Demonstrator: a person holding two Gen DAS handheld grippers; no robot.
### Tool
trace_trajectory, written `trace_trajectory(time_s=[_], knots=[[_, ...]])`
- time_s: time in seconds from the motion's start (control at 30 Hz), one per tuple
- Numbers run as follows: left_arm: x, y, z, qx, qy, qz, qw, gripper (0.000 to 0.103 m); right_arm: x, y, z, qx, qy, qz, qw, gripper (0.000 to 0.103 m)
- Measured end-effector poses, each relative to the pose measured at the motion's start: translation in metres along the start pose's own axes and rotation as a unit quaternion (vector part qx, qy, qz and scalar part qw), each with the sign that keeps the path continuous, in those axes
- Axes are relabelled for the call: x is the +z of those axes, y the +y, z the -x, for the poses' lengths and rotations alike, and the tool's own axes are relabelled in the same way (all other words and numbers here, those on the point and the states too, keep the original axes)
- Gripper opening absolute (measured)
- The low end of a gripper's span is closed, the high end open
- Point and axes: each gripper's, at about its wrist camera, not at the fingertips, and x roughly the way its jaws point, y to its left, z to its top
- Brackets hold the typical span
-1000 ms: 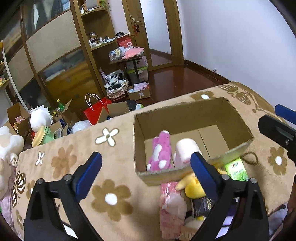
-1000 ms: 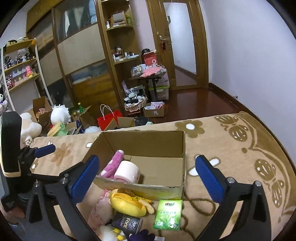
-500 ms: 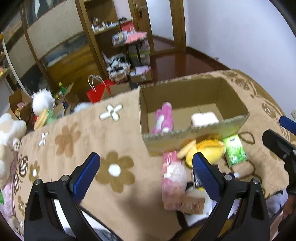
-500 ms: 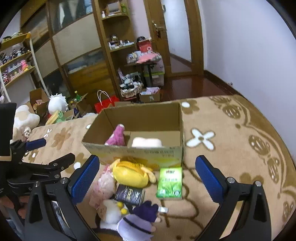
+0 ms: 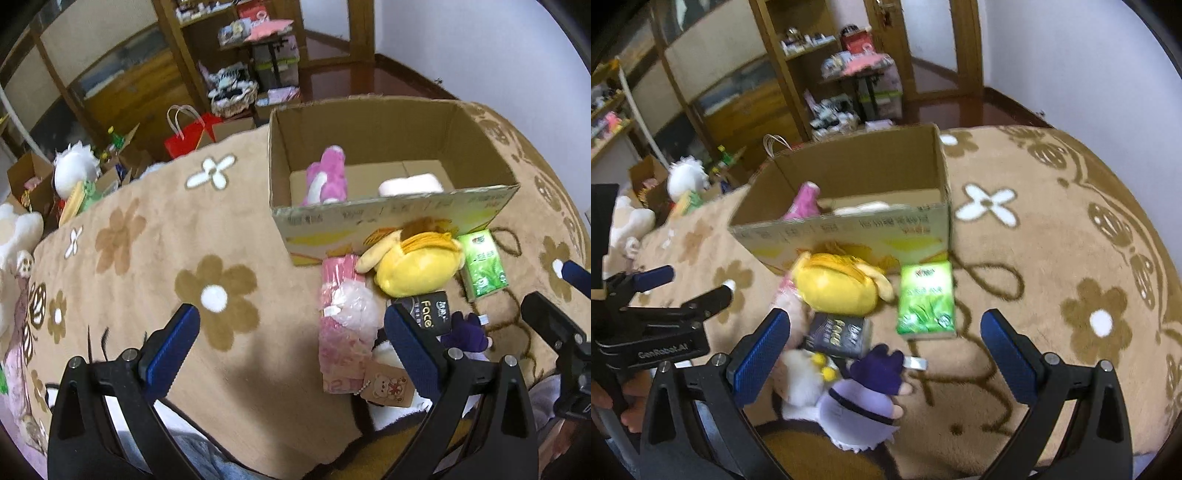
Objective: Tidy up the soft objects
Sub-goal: 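Grasp the purple-and-white plush doll with the right tool while the left tool approaches the pink wrapped roll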
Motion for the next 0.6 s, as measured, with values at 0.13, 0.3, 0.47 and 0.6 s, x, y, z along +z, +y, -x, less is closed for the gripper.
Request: trace_trajectory(time_s=[0.13,0.3,0.47,0.6], knots=[[-0.001,-0.006,-0.014,-0.001,0.016,-0.005,0.9999,0.099,-0.003,0.000,-0.015,-0.010,0.025,0.001,1.000,0.103],[0.001,-0.008,-0.028,-0.012,0.035,-0.003,0.9993,0.099,-0.008,-0.002,-0.033,-0.010,0.056,-0.004,0.998,0.103],[0.003,-0.013,-0.040,-0.018,0.050,-0.002,0.9986,0.099,-0.012,-0.001,-0.047,-0.011,0.079,-0.007,0.997,0.103],[0.004,-0.016,-0.051,-0.024,0.065,-0.002,0.9976,0.099,-0.015,0.002,-0.057,-0.011,0.099,-0.003,0.995,0.103]])
